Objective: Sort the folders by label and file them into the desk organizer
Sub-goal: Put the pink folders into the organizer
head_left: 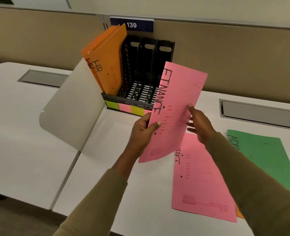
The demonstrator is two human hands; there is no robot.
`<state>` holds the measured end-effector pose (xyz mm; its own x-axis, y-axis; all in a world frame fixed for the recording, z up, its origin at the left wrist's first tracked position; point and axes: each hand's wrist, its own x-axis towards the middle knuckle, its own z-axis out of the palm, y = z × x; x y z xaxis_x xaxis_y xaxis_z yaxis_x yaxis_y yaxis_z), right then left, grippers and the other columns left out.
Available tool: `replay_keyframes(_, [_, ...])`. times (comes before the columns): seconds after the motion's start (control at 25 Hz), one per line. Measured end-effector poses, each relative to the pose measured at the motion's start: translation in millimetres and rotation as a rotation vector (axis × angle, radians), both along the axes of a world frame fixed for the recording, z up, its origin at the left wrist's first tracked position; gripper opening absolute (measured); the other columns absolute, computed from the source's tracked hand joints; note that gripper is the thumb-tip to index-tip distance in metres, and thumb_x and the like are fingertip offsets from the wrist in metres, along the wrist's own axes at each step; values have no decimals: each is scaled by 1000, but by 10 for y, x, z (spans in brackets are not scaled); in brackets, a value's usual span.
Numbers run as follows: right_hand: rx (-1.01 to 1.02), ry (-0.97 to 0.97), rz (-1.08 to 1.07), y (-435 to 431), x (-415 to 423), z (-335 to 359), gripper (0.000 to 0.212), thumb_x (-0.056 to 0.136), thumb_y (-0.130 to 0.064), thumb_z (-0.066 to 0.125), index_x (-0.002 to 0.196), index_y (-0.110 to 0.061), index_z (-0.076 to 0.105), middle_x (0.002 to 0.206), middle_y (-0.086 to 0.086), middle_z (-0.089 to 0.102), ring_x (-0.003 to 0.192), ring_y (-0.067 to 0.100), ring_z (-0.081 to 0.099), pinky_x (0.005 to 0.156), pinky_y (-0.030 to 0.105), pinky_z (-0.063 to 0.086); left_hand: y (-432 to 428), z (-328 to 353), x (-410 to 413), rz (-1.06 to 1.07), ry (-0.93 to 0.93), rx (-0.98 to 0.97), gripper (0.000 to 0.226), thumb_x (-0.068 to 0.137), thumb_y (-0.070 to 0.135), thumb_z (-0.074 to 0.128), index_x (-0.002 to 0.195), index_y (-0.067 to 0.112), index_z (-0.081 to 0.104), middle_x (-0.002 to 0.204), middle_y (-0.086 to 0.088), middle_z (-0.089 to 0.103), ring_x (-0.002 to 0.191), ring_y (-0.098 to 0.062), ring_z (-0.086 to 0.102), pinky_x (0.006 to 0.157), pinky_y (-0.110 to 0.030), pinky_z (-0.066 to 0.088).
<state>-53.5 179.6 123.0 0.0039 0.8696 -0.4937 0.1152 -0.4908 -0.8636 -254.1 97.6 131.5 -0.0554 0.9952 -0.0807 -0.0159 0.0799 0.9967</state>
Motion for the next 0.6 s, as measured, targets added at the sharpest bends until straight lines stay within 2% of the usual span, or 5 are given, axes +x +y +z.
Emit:
replay_keyframes(0.16, [133,117,64,520,-656,490,71,92,-72,35,147,-26,42,147,4,49,128,30,51,108,54,41,135,149,-425,46,24,92,28,97,13,59,117,31,65,116,4,72,108,-20,67,89,-41,58])
replay_keyframes(0.24, [196,121,116,744,-954,678,73,91,-75,31,143,-25,47,141,6,56,125,29,54,107,55,42,242,214,-597,74,3,126,30,96,10,60,115,33,65,115,6,72,110,-20,66,90,-38,58])
replay_keyframes(0.36, [255,98,195,1029,-1328,922,62,96,-69,25,133,-28,54,129,3,62,119,23,57,105,49,43,464,309,-814,132,-37,183,30,95,4,60,115,26,66,111,8,73,107,-20,68,85,-32,58])
replay_keyframes(0.44, [297,43,250,1195,-1518,1044,55,98,-67,23,119,-32,61,122,-2,64,114,19,59,103,46,43,604,372,-935,165,-49,217,30,96,4,59,118,23,65,115,5,72,108,-22,67,85,-35,58])
replay_keyframes(0.6, [373,32,270,1527,-1746,1185,63,96,-68,26,129,-27,60,133,2,61,123,24,56,108,53,40,868,438,-1147,190,-41,274,30,96,7,58,126,11,60,123,-5,68,111,-27,65,87,-39,59])
